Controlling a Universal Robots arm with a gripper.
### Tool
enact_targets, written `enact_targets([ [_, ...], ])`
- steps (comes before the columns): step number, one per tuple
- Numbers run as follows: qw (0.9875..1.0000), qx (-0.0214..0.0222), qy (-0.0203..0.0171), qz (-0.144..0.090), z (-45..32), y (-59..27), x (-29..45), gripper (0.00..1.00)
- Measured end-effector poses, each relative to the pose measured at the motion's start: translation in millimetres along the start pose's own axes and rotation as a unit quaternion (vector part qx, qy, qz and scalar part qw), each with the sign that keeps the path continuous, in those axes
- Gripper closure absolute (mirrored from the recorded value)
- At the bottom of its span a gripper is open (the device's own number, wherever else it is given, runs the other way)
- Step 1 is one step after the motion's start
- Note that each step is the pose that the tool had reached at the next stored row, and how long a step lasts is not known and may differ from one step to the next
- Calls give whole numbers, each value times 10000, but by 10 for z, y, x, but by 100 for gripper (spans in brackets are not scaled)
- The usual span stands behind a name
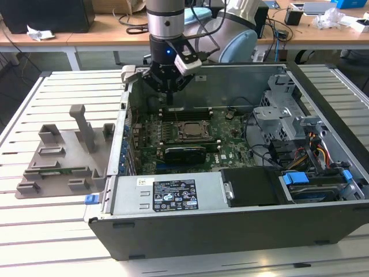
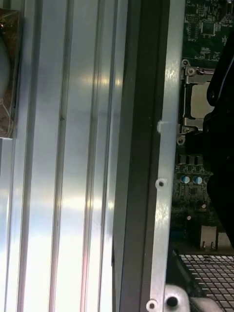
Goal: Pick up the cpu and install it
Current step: 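Install the first cpu locking lever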
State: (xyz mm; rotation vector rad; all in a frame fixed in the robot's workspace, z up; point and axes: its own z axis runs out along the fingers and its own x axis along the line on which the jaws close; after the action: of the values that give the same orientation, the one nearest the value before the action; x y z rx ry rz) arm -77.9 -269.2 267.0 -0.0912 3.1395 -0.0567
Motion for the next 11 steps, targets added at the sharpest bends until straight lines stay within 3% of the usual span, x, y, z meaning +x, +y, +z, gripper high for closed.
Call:
enact_targets([
  [1, 10000, -1, 8, 0, 2, -2, -40, 89],
  [4, 10000, -4, 69, -3, 27, -15, -272, 89],
  [5, 10000, -5, 74, -3, 30, -16, -302, 89],
  [11, 10000, -5, 78, -3, 33, -27, -321, 89],
])
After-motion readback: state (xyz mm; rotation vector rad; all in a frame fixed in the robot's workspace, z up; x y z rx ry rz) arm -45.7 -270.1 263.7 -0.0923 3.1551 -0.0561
